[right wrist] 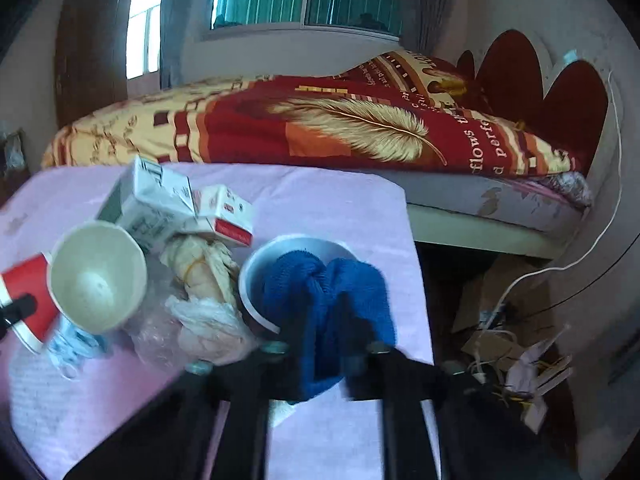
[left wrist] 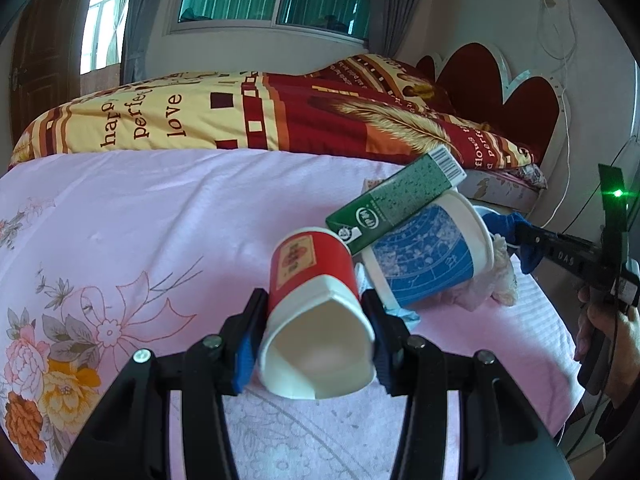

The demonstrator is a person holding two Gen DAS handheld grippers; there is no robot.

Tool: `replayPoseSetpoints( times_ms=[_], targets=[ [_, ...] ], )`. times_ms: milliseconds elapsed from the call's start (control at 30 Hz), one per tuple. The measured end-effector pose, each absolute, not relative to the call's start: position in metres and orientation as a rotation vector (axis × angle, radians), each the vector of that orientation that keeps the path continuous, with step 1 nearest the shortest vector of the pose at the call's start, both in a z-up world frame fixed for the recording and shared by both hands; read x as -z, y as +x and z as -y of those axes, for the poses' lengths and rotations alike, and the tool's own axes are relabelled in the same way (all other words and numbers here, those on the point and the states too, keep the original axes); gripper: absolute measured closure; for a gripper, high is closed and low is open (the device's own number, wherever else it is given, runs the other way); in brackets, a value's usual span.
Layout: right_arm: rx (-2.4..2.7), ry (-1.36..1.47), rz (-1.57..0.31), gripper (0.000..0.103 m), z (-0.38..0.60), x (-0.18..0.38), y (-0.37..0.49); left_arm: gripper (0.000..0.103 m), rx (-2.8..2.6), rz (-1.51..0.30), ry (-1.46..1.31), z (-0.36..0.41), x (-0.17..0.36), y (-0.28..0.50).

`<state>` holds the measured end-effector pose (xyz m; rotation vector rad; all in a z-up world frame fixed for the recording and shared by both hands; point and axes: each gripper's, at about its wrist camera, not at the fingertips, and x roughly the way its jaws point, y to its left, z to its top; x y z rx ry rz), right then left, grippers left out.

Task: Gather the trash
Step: 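Carry the red cup and blue cloth over the black bucket with both tools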

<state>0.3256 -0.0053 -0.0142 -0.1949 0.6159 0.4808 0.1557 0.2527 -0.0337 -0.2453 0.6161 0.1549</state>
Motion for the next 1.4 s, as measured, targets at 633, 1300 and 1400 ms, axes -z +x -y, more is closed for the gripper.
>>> replayPoseSetpoints(
  times_ms=[633,1300,1400],
  targets=[
    [-0.534,-0.098,-0.493,0.097,0.037,-0.036,0.253,0.058,-0.120,-0.543,-0.224,-0.235,-0.002,0.132],
    [-0.412,-0.041,-0.528,0.097,0.162,-0.030,0.145,0.058,0.139,-0.598,-0.113,-0.097,-0.009,0.103],
    [-0.376,-0.026,-0.534,0.097,0.186,-0.028,0.134,0.058,0.179,-0.603,-0.098,-0.076,-0.009,0.103]
  ],
)
